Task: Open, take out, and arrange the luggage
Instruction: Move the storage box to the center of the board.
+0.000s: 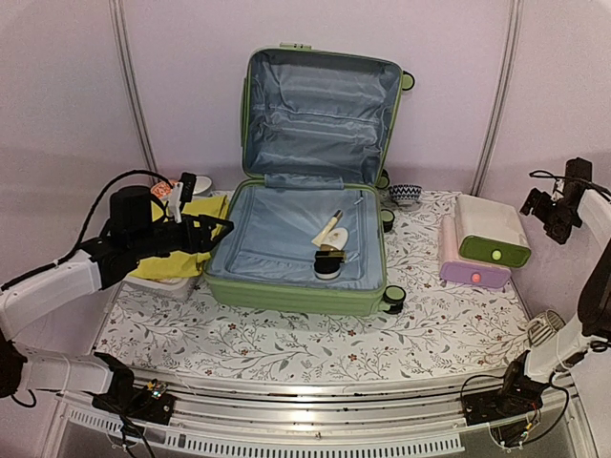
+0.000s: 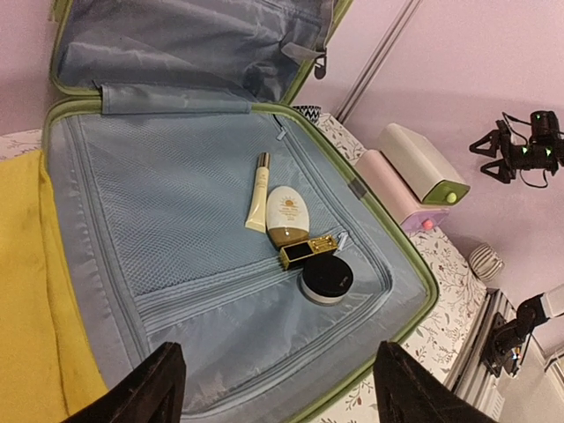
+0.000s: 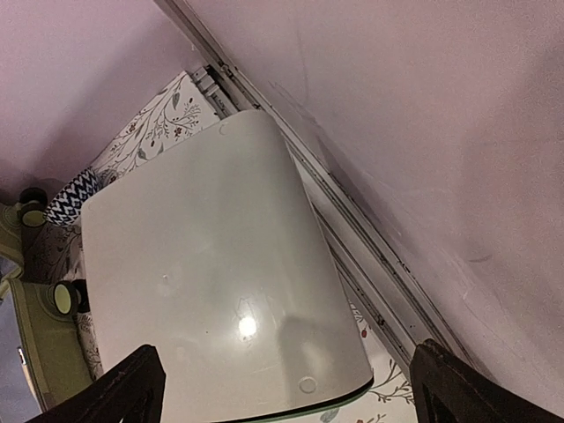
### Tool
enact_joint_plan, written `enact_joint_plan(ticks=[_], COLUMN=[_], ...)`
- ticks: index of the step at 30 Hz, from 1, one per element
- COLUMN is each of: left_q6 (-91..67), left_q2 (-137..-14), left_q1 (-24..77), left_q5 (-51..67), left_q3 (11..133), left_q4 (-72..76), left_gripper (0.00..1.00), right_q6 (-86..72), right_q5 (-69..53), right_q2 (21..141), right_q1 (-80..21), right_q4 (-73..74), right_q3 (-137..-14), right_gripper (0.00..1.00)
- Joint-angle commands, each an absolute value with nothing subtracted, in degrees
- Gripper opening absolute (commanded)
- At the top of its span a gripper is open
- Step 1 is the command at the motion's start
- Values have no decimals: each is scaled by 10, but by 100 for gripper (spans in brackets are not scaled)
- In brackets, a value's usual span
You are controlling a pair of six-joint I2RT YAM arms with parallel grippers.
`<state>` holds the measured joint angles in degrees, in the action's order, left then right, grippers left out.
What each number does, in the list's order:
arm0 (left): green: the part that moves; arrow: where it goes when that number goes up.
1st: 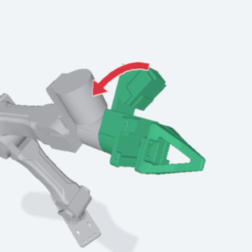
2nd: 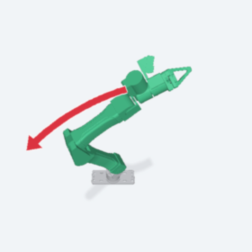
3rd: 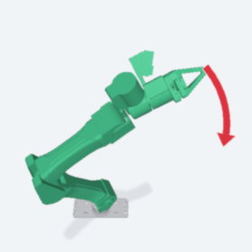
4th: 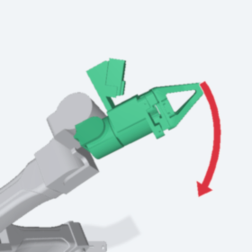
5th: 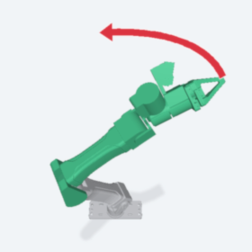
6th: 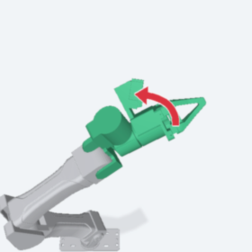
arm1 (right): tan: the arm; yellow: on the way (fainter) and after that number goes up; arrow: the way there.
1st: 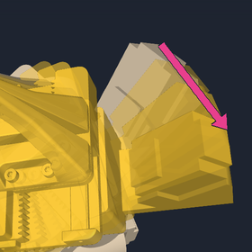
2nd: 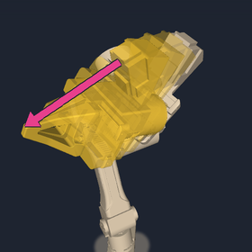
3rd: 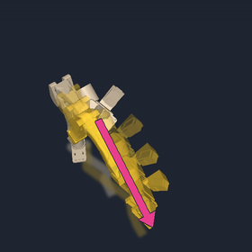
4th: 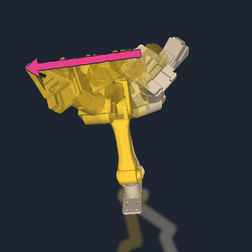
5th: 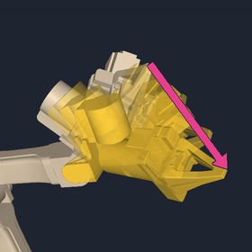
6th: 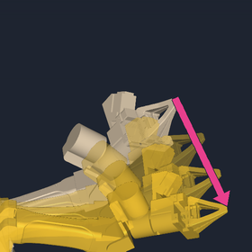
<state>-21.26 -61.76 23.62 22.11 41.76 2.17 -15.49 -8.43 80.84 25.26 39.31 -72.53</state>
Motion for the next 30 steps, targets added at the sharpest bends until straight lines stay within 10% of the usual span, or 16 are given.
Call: enact_joint_plan(ticks=[1,30], left_q6=[-213,-206], left_q2=[-630,-660], left_q1=[243,244], left_q5=[226,201], left_q3=[437,458], left_q4=[23,12], left_gripper=[76,75], right_q6=[-149,-152], right_q5=[-106,-252], right_q2=[824,949], right_q1=[257,251], right_q4=[356,231], right_q3=[-723,-648], right_gripper=[99,88])
